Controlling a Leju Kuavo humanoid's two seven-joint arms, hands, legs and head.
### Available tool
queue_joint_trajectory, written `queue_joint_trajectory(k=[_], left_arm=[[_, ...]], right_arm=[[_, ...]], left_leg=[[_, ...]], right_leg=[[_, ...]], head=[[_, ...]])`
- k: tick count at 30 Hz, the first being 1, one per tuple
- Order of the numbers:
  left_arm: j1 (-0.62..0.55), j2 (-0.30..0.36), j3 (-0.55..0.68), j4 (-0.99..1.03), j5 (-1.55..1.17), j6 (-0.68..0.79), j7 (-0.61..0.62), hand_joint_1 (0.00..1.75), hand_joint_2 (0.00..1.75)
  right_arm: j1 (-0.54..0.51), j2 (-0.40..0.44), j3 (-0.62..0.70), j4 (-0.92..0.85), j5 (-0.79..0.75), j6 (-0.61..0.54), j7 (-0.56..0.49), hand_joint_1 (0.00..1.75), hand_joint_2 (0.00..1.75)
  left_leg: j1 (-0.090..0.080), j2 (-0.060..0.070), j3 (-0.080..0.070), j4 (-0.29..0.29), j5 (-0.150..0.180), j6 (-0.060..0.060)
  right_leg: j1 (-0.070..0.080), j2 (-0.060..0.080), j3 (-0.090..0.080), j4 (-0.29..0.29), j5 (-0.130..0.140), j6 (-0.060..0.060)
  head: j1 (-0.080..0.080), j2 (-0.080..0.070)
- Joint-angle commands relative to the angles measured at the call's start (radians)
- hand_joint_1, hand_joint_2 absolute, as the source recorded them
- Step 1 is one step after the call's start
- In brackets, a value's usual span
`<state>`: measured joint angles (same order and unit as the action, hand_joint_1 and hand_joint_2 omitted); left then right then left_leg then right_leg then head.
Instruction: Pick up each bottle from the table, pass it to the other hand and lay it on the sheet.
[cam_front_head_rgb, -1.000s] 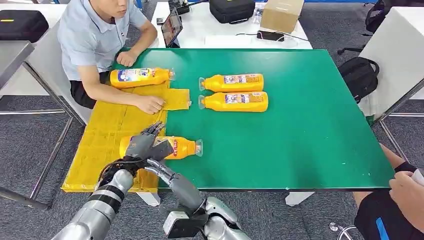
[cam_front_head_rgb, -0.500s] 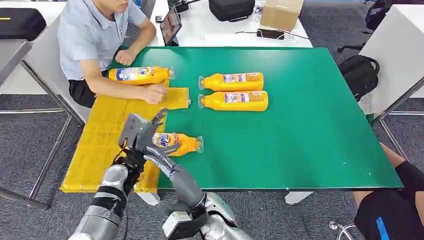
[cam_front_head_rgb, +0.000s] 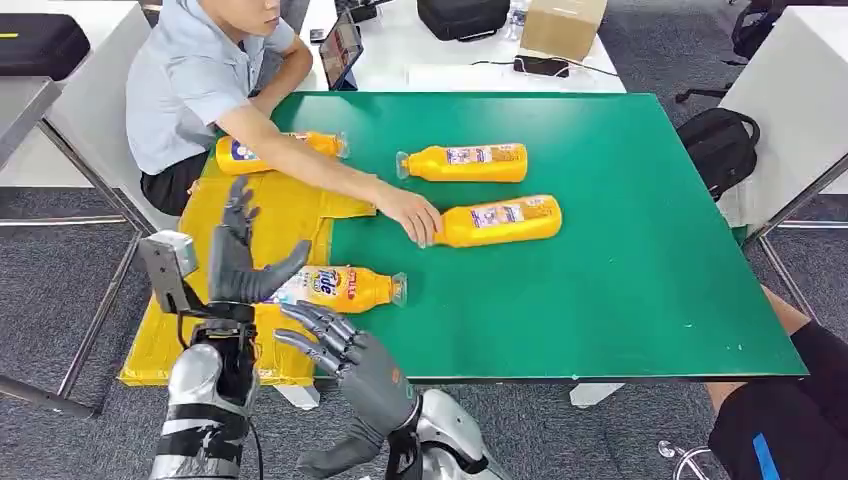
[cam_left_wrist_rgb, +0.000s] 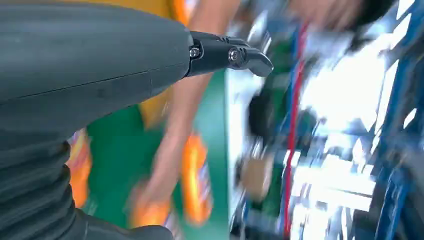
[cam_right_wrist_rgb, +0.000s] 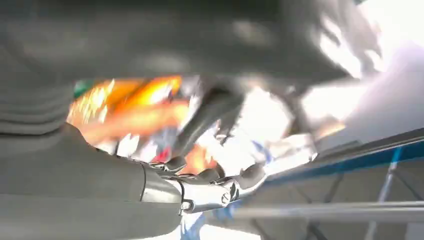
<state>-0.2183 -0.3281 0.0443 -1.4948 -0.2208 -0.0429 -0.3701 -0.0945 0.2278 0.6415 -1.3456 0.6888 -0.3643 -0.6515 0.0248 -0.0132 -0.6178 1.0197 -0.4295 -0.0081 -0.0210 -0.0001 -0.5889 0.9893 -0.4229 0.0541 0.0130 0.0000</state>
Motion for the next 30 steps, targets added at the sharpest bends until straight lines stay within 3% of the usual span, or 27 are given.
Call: queue_joint_trajectory(k=[1, 4, 8, 10, 13, 18, 20, 24, 30], left_arm=[[0.186, -0.021, 0.016, -0.363, -0.357, 0.226, 0.089, 0.00, 1.75], [0.220, -0.021, 0.047, -0.366, -0.369, 0.258, 0.067, 0.00, 1.75], [0.217, -0.021, 0.049, -0.362, -0.367, 0.259, 0.063, 0.00, 1.75], [0.230, -0.021, 0.064, -0.366, -0.363, 0.286, 0.074, 0.00, 1.75], [0.244, -0.021, 0.066, -0.373, -0.367, 0.282, 0.051, 0.00, 1.75], [0.256, -0.021, 0.041, -0.367, -0.343, 0.260, 0.075, 0.00, 1.75], [0.259, -0.021, 0.041, -0.366, -0.342, 0.261, 0.075, 0.00, 1.75], [0.263, -0.021, 0.049, -0.369, -0.337, 0.251, 0.074, 0.00, 1.75], [0.249, -0.021, 0.033, -0.327, -0.320, 0.226, 0.067, 0.00, 1.75]], right_arm=[[0.176, 0.034, -0.454, -0.307, 0.345, 0.005, 0.175, 0.00, 1.75], [0.172, 0.022, -0.537, -0.258, 0.436, 0.003, 0.205, 0.00, 1.75], [0.170, 0.030, -0.543, -0.248, 0.436, 0.000, 0.195, 0.00, 1.75], [0.151, -0.014, -0.568, -0.182, 0.528, 0.004, 0.281, 0.00, 1.75], [0.104, -0.046, -0.631, -0.085, 0.565, -0.004, 0.304, 0.00, 1.75], [0.020, -0.041, -0.688, 0.048, 0.665, 0.081, 0.406, 0.00, 1.75], [0.013, -0.042, -0.689, 0.070, 0.667, 0.077, 0.408, 0.00, 1.75], [-0.018, -0.072, -0.723, 0.209, 0.763, 0.074, 0.510, 0.00, 1.75], [-0.055, -0.107, -0.806, 0.310, 0.765, 0.034, 0.492, 0.00, 1.75]], left_leg=[[0.000, 0.001, 0.002, 0.000, -0.002, 0.002], [-0.001, 0.000, 0.003, -0.001, -0.001, 0.002], [0.000, 0.001, 0.001, -0.001, -0.001, 0.001], [0.000, 0.000, 0.002, -0.001, -0.001, 0.001], [0.000, 0.002, 0.003, -0.002, -0.001, 0.001], [0.000, 0.004, 0.004, -0.002, -0.001, 0.002], [0.000, 0.003, 0.002, -0.001, -0.001, 0.001], [0.000, 0.004, 0.005, -0.002, -0.001, 0.002], [0.000, 0.001, 0.006, -0.002, -0.001, 0.003]], right_leg=[[0.000, 0.000, 0.002, 0.000, -0.002, -0.002], [0.000, 0.000, 0.003, -0.002, -0.001, -0.002], [0.000, -0.001, 0.000, -0.001, -0.001, -0.001], [0.000, -0.001, 0.002, -0.001, -0.001, -0.002], [0.000, 0.000, 0.002, -0.003, 0.000, -0.001], [0.000, 0.002, 0.004, -0.003, 0.000, -0.002], [0.001, 0.001, 0.002, -0.002, 0.001, -0.001], [0.001, 0.002, 0.004, -0.004, 0.000, -0.002], [0.001, 0.000, 0.006, -0.004, 0.000, -0.002]], head=[[0.000, 0.000], [-0.001, 0.000], [-0.001, 0.000], [0.000, 0.000], [0.000, 0.000], [0.000, 0.000], [-0.001, 0.000], [-0.001, 0.000], [0.000, 0.000]])
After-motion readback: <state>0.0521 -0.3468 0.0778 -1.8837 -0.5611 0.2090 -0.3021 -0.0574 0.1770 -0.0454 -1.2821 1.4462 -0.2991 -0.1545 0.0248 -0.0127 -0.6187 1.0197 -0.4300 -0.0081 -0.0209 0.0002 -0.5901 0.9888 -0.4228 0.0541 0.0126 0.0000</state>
